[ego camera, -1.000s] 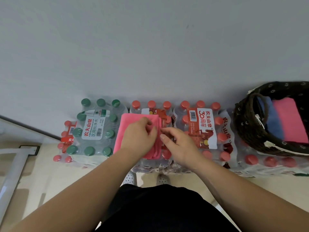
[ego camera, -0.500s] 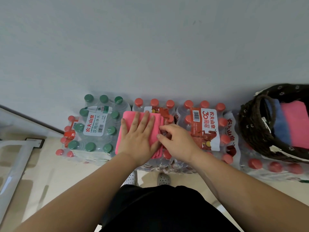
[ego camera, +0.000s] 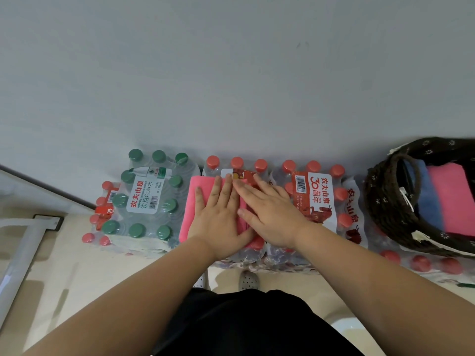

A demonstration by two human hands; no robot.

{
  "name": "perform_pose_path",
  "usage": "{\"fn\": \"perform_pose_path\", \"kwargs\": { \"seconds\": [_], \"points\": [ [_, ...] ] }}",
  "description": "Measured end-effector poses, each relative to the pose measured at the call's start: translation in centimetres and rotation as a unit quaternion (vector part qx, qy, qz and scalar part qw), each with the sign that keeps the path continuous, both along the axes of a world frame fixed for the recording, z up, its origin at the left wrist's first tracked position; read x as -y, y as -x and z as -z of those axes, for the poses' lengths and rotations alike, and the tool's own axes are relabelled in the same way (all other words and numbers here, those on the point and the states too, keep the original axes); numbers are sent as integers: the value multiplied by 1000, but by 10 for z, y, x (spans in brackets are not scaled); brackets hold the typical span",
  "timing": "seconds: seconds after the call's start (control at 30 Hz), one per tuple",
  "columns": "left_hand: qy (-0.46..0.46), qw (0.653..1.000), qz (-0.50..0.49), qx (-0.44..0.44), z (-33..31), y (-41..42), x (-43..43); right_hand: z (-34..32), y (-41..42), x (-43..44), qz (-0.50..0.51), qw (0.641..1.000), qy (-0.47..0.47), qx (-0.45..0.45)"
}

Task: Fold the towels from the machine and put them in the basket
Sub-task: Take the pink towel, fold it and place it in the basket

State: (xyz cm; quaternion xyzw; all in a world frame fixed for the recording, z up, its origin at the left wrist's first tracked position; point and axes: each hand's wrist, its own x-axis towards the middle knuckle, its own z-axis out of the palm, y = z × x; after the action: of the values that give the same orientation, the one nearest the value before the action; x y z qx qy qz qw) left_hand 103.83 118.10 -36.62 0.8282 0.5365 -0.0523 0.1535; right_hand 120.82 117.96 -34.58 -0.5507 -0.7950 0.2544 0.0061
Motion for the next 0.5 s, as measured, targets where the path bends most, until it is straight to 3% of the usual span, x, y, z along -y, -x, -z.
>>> {"fn": "perform_pose_path", "kwargs": {
  "seconds": [0.1, 0.17, 0.27, 0.37, 0.5],
  "points": [
    [15, 991, -13, 135, -14, 21, 2, 7, -7, 4, -29, 998, 1, 47],
    [-25, 978, -66, 195, -22, 41, 7, 9, -5, 7, -27, 998, -5, 57],
    [-68, 964, -189, 174, -25, 67, 11, 4, 4, 3, 18, 999, -33, 39],
    [-4, 943, -284, 175, -29, 75, 15, -2, 17, -10, 7, 996, -86, 39],
    [71, 931, -323, 157, -26, 75, 16, -3, 24, -34, -82, 996, -21, 21]
  ]
}}
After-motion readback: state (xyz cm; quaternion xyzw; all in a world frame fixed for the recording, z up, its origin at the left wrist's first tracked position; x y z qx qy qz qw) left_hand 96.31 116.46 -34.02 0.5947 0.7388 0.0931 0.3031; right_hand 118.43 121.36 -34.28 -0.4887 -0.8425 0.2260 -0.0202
